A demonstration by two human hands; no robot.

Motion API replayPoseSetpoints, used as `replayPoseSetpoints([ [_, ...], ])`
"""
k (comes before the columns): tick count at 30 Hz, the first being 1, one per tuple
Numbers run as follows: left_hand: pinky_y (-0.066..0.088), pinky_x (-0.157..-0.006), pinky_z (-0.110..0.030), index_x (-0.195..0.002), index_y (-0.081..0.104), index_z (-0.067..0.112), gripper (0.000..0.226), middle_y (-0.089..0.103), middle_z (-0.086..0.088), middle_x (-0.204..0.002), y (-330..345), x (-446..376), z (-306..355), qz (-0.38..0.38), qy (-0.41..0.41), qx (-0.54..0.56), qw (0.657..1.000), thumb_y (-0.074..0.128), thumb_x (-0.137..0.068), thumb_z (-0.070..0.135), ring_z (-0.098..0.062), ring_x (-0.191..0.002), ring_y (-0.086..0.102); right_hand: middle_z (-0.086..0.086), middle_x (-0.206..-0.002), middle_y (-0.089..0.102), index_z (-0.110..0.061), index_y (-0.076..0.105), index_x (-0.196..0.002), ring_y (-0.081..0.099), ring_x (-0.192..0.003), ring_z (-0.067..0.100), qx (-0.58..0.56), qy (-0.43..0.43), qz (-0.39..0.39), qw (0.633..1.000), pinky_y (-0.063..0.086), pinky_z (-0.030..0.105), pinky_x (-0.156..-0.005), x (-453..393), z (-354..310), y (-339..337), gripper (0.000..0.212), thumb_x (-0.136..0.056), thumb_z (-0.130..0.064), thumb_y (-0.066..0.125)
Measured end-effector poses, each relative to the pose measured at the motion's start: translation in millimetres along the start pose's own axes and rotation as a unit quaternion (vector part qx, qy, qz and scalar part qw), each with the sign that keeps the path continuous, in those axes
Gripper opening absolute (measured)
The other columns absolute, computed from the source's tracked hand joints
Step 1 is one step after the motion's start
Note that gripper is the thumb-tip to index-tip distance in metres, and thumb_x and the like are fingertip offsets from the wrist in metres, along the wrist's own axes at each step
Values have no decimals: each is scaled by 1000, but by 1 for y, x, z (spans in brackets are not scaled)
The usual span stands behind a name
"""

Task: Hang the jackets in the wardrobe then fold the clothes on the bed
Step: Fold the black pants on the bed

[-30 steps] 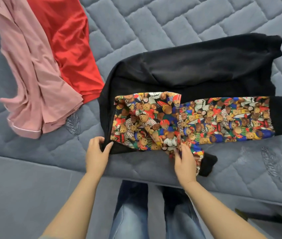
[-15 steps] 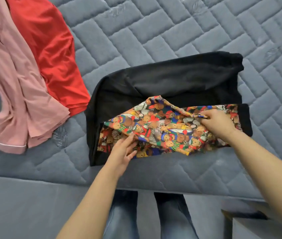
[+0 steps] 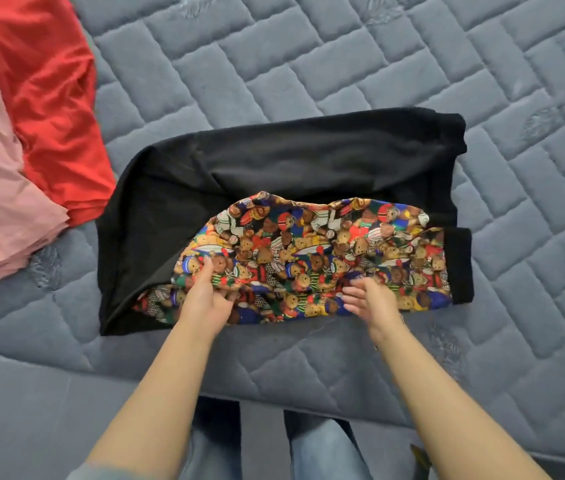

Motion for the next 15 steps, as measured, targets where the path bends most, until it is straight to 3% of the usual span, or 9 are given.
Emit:
replayPoseSetpoints([
  [3, 51, -75, -34, -123, 56, 17, 33, 67, -7, -112, 3, -1, -5, 19, 17, 14, 1000, 52, -99, 39, -18, -96, 64, 22, -136, 54, 3, 46, -136, 52, -128, 33, -152, 110, -108, 976, 44, 39, -103, -11, 28, 6, 45, -104, -29, 42],
  [6, 49, -84, -35, -129, 55, 15, 37, 66, -7, -118, 2, 1, -7, 34, 34, 27, 998, 48, -101, 39, -18, -98, 64, 14, -146, 45, -7, 45, -136, 39, -139, 29, -302, 135, -141, 933, 35, 42, -113, -22, 14, 18, 51, -97, -39, 55],
  [8, 55, -74, -33, -120, 60, 15, 34, 73, -6, -108, 1, 5, -4, 33, 52, 50, 997, 48, -101, 39, -18, -92, 71, 9, -134, 56, -9, 52, -122, 51, -129, 25, -370, 155, -150, 904, 45, 41, -104, -25, -3, 27, 49, -90, -43, 64],
  [10, 57, -59, -27, -110, 63, 17, 30, 77, -3, -94, 1, 8, 0, 25, 67, 65, 995, 48, -100, 41, -15, -79, 74, 13, -106, 72, -8, 61, -118, 71, -96, 28, -390, 129, -166, 896, 58, 41, -77, -27, -26, 29, 46, -87, -42, 67],
  [11, 56, -58, -25, -109, 63, 19, 30, 77, -2, -92, 0, 10, 1, 23, 75, 69, 995, 47, -100, 43, -14, -77, 74, 15, -105, 73, -10, 63, -118, 71, -94, 32, -389, 104, -167, 900, 58, 44, -77, -29, -38, 25, 42, -89, -40, 66],
  [13, 56, -63, -27, -110, 63, 20, 29, 77, -1, -96, -1, 11, -2, 24, 84, 70, 994, 48, -99, 43, -14, -84, 72, 15, -120, 69, -11, 65, -118, 65, -110, 34, -385, 41, -172, 906, 50, 51, -95, -35, -61, 8, 36, -93, -36, 61],
  [15, 56, -66, -30, -110, 62, 20, 25, 73, -2, -105, -4, 10, -17, 34, 70, 74, 994, 49, -99, 39, -14, -89, 70, 12, -123, 68, -11, 65, -119, 65, -113, 30, -374, -29, -171, 911, 48, 50, -99, -42, -78, -19, 33, -95, -33, 58],
])
Point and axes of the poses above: each hand's wrist, its own x-axis away from the middle knuckle, its own y-axis out of the palm, z = x × y, the point moved 8 cm from there along -x, towards the middle knuckle
